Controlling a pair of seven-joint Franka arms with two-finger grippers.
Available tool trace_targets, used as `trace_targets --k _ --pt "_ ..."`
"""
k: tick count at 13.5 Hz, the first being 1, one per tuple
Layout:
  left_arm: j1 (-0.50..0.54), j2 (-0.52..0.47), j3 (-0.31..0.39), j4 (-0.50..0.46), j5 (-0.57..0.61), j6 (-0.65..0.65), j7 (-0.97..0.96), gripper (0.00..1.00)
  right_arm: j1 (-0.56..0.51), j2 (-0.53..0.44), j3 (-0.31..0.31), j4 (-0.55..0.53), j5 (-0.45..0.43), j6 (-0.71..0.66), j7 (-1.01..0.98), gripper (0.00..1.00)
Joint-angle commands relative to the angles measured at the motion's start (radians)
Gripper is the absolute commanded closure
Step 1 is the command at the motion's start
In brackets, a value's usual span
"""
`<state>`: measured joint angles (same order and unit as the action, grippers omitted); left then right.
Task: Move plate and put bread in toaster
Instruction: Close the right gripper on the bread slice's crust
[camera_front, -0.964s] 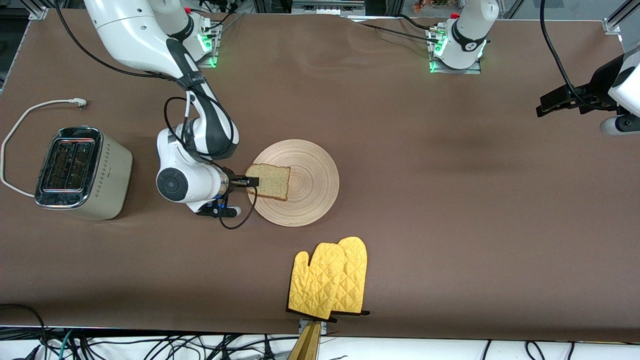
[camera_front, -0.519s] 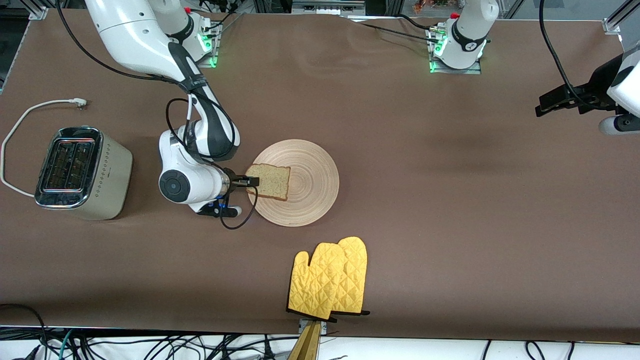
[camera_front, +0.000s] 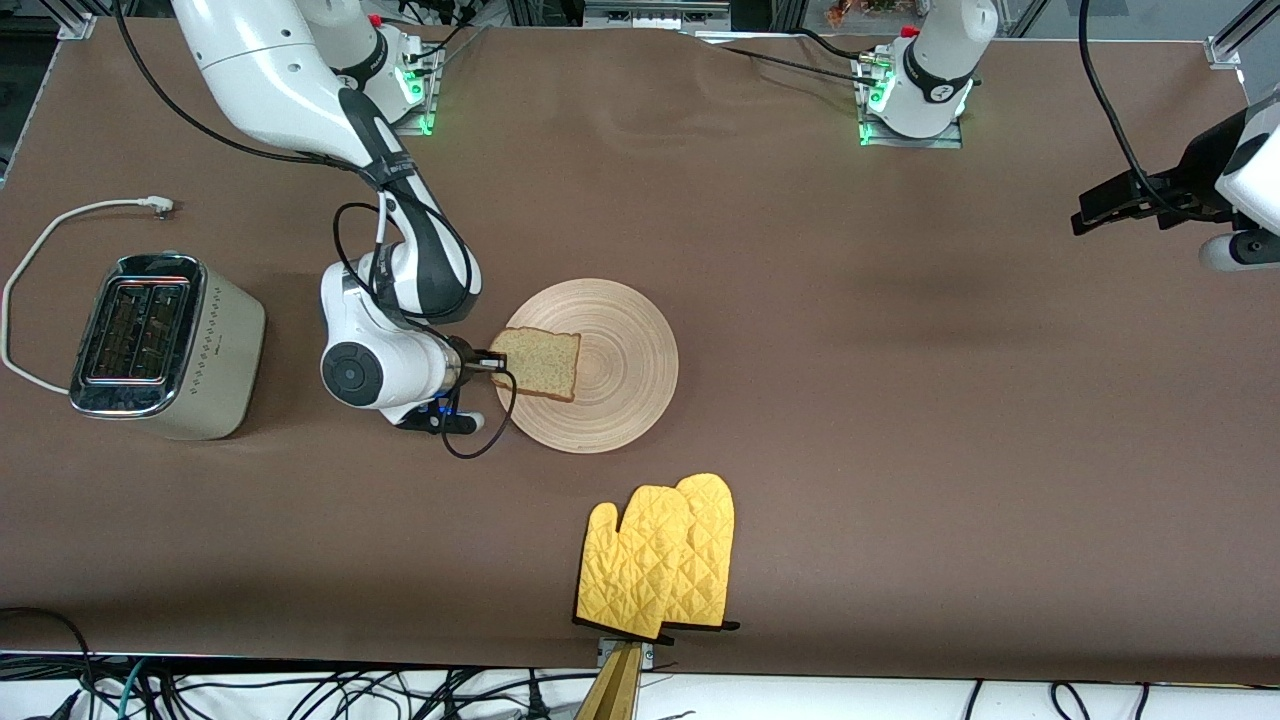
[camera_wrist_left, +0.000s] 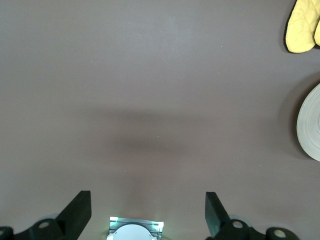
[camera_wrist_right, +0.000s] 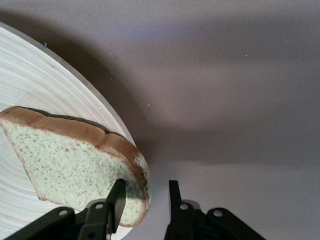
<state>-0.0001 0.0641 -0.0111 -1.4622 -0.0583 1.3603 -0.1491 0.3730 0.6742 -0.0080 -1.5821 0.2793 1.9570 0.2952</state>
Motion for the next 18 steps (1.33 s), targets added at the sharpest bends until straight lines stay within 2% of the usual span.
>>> trace_targets --k 1,6,9,11,18 --pt "0.003 0.010 0.006 0.023 0.002 -0.006 -0.007 0.00 0.004 0.002 -0.003 -0.009 0.018 0.013 0.004 0.58" --pt "0.025 0.010 0.014 0.028 -0.003 -0.006 -0.004 0.00 0.004 0.007 -0.003 -0.009 0.018 0.013 0.004 0.58" --pt "0.023 0.011 0.013 0.028 -0.002 -0.006 -0.006 0.00 0.006 0.008 -0.003 -0.009 0.018 0.016 0.004 0.89" --pt "0.023 0.013 0.011 0.028 -0.002 -0.004 -0.006 0.00 0.012 0.007 -0.003 -0.009 0.018 0.016 0.030 1.00" --pt "0.025 0.019 0.014 0.029 -0.005 -0.001 -0.007 0.00 0.011 -0.019 -0.012 0.042 0.012 0.000 0.027 1.00"
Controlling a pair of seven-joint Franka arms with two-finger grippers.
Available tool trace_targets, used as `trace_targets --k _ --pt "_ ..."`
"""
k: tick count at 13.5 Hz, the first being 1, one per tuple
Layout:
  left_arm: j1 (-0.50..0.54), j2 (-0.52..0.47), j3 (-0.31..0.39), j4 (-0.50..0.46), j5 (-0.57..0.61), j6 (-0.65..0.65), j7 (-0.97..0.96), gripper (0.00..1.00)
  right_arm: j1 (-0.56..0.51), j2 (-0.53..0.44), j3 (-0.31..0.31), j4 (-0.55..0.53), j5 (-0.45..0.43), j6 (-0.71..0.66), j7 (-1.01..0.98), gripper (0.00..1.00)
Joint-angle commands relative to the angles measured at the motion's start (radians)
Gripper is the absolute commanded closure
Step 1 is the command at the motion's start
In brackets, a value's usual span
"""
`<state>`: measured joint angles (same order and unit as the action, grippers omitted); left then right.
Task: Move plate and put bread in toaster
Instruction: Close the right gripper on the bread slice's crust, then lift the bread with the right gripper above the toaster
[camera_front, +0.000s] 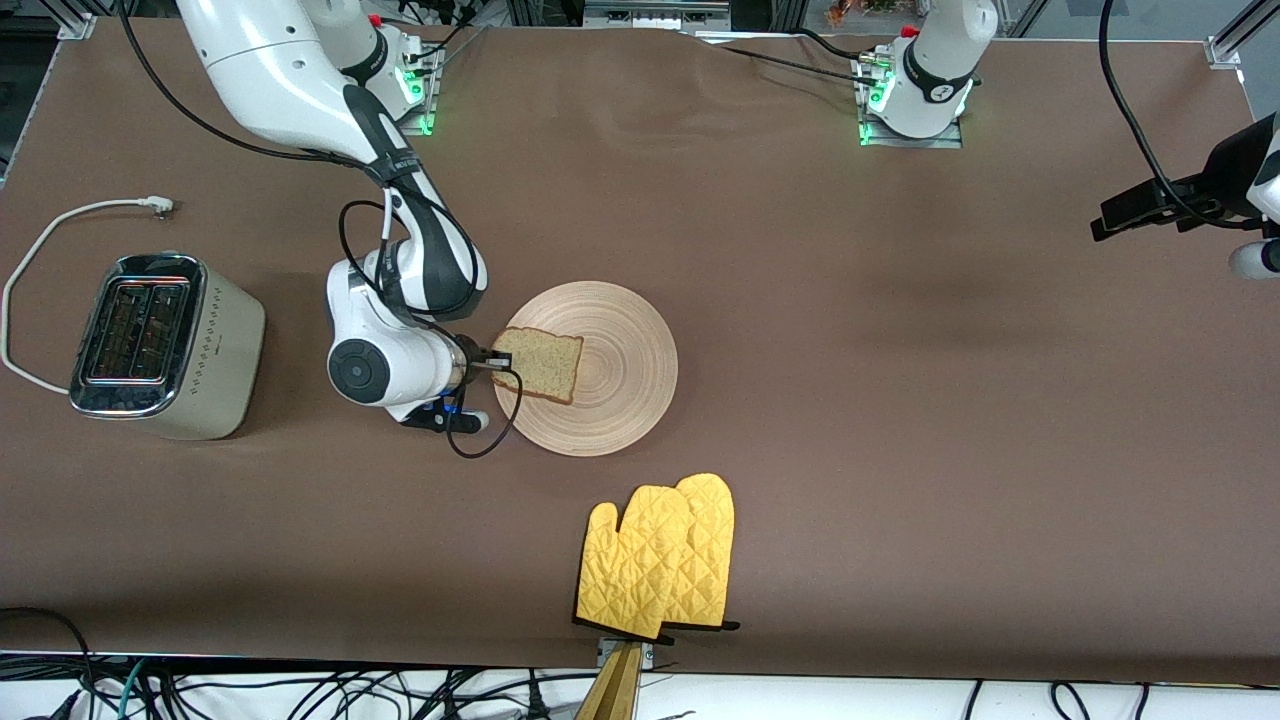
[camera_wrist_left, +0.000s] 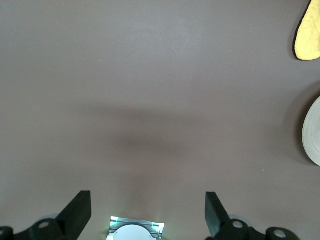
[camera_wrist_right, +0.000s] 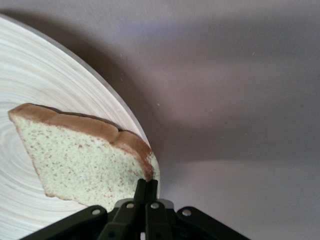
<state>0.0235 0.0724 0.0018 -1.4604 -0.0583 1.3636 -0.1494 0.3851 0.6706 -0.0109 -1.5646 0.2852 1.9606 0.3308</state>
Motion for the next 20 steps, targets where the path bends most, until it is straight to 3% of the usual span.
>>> trace_targets --k 1,6,10,15,20 --pt "0.001 0.010 0.001 0.028 -0.005 -0.003 -0.007 0.00 -0.003 -0.034 -0.011 0.031 -0.001 -0.003 -0.010 1.00" --pt "0.001 0.017 0.003 0.046 -0.002 0.008 -0.007 0.00 -0.003 -0.127 -0.050 0.037 -0.029 -0.063 -0.010 1.00" --pt "0.001 0.017 0.003 0.048 -0.002 0.012 -0.007 0.00 -0.003 -0.232 -0.076 0.038 -0.084 -0.205 -0.006 1.00" --pt "0.000 0.018 0.003 0.054 -0.002 0.012 -0.007 0.00 -0.003 -0.284 -0.188 0.181 -0.090 -0.481 -0.074 1.00" --pt "0.001 0.018 0.003 0.054 -0.002 0.012 -0.007 0.00 -0.003 -0.284 -0.378 0.296 -0.090 -0.690 -0.244 1.00"
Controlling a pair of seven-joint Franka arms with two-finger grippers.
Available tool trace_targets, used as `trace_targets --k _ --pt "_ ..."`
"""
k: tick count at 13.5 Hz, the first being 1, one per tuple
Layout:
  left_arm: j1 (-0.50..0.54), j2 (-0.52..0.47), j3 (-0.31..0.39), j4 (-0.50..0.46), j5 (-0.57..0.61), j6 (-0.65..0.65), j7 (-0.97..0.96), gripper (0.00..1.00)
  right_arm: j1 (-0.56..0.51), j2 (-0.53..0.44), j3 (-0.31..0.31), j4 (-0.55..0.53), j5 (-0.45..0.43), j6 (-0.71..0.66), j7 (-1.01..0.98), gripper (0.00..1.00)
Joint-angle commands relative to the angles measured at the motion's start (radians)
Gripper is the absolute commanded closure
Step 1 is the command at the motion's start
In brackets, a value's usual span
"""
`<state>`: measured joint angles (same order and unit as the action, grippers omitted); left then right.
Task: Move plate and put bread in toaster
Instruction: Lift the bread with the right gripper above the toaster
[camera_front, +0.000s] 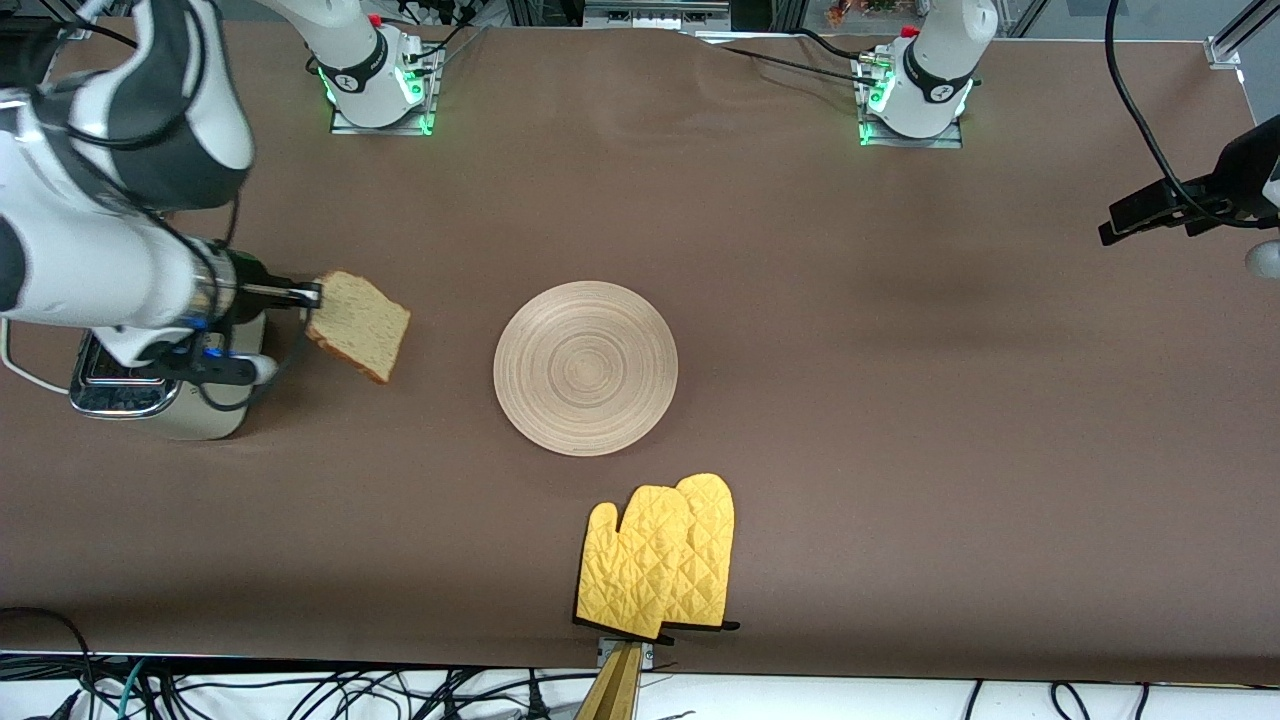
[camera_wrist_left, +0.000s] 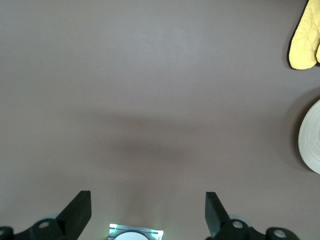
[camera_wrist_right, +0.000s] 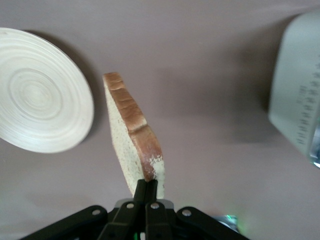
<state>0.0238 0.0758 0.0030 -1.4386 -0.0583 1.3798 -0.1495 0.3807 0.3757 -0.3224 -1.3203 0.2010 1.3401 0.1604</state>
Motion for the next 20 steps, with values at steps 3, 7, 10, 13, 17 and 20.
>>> trace_targets --k 3,7,10,13,17,20 --pt "0.004 0.015 0.002 0.033 -0.002 -0.004 -0.007 0.00 0.001 0.009 -0.185 0.055 -0.008 -0.110 -0.223 1.00" --pt "0.007 0.016 0.002 0.040 -0.002 -0.004 -0.005 0.00 0.003 0.009 -0.276 0.056 -0.099 -0.133 -0.387 1.00" --pt "0.007 0.021 0.002 0.040 -0.002 -0.004 -0.005 0.00 0.000 0.015 -0.342 0.056 -0.137 -0.128 -0.478 1.00" --pt "0.007 0.021 0.002 0.041 -0.002 -0.004 -0.005 0.00 -0.008 0.037 -0.385 0.056 -0.195 -0.116 -0.548 1.00" --pt "0.007 0.021 0.002 0.041 0.000 -0.004 -0.005 0.00 -0.072 0.081 -0.385 0.053 -0.223 -0.053 -0.620 1.00" --pt "0.007 0.022 0.002 0.041 0.000 -0.004 -0.005 0.00 -0.102 0.114 -0.383 0.053 -0.223 -0.013 -0.653 1.00"
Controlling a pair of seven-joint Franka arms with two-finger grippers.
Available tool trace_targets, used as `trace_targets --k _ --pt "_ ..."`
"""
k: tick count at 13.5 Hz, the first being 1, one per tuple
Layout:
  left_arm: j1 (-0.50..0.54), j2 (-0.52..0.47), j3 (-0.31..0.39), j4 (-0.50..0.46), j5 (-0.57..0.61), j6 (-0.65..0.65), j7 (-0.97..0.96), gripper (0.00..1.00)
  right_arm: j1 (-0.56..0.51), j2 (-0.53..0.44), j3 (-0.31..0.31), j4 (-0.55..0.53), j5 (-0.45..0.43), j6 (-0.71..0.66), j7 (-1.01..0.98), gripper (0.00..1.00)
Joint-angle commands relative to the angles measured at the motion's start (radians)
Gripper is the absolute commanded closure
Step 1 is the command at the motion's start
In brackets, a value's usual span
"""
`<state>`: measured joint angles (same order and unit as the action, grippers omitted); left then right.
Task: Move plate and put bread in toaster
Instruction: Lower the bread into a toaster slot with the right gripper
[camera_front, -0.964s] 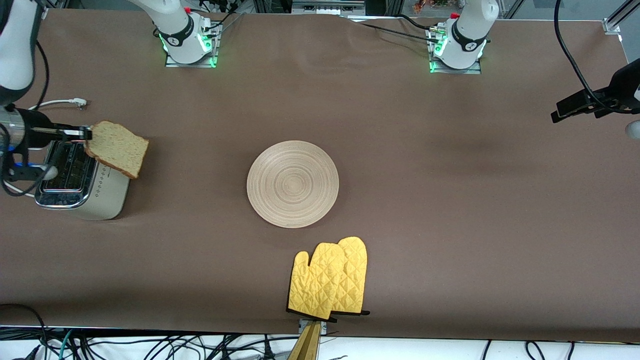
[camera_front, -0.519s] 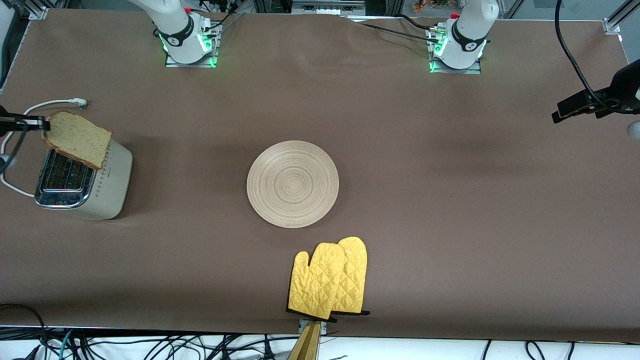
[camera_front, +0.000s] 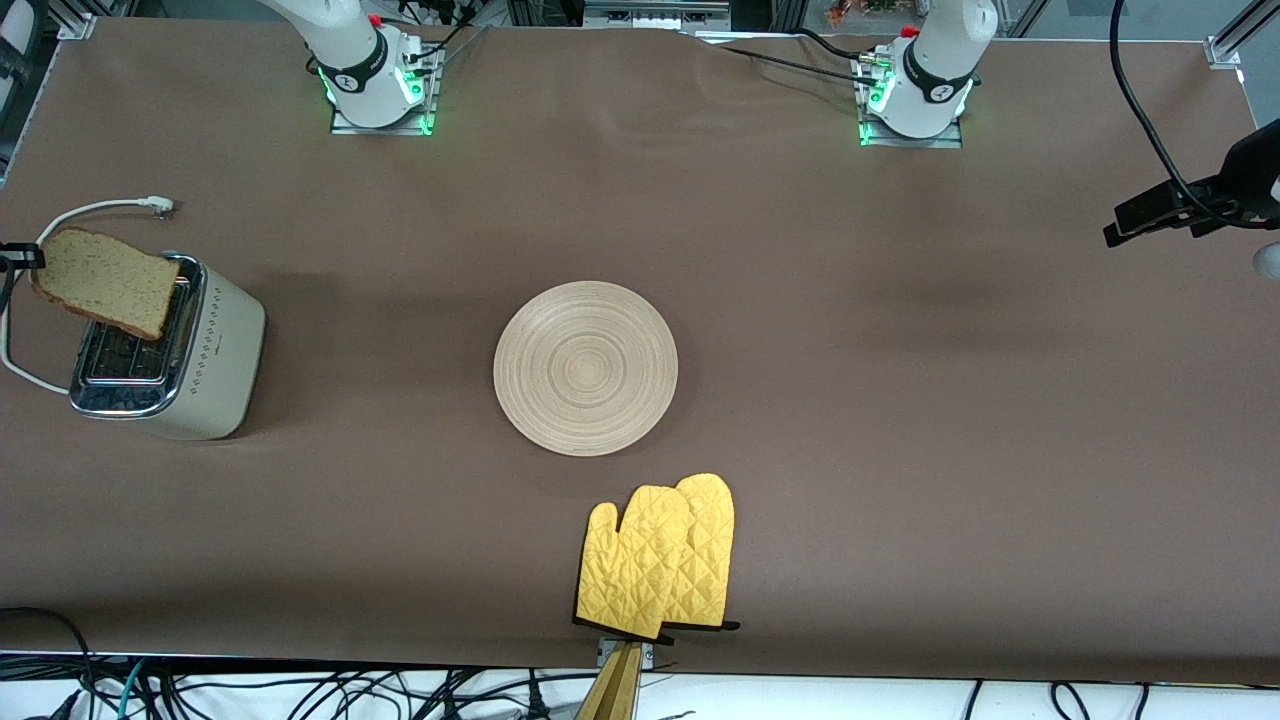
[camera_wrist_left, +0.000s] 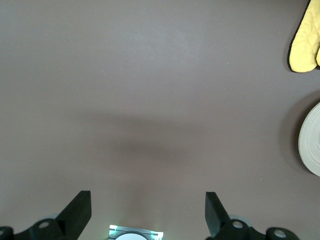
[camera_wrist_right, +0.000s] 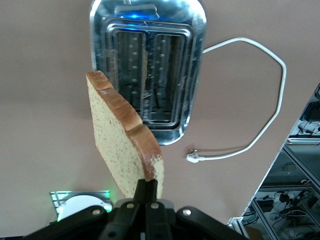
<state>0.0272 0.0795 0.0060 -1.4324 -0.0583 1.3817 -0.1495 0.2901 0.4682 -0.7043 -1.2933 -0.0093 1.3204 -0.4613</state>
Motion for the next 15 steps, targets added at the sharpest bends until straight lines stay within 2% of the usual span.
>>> trace_targets --k 1,6,15 --pt "0.003 0.019 -0.001 0.035 0.000 -0.006 -0.005 0.00 -0.017 0.027 -0.003 0.026 -0.012 0.022 -0.037 1.00" --pt "0.003 0.019 -0.001 0.035 0.000 -0.006 -0.004 0.00 -0.040 0.056 0.003 0.026 -0.009 0.053 -0.056 1.00" --pt "0.003 0.019 -0.003 0.035 0.000 -0.006 -0.002 0.00 0.000 0.072 0.009 0.029 0.008 0.068 -0.030 1.00"
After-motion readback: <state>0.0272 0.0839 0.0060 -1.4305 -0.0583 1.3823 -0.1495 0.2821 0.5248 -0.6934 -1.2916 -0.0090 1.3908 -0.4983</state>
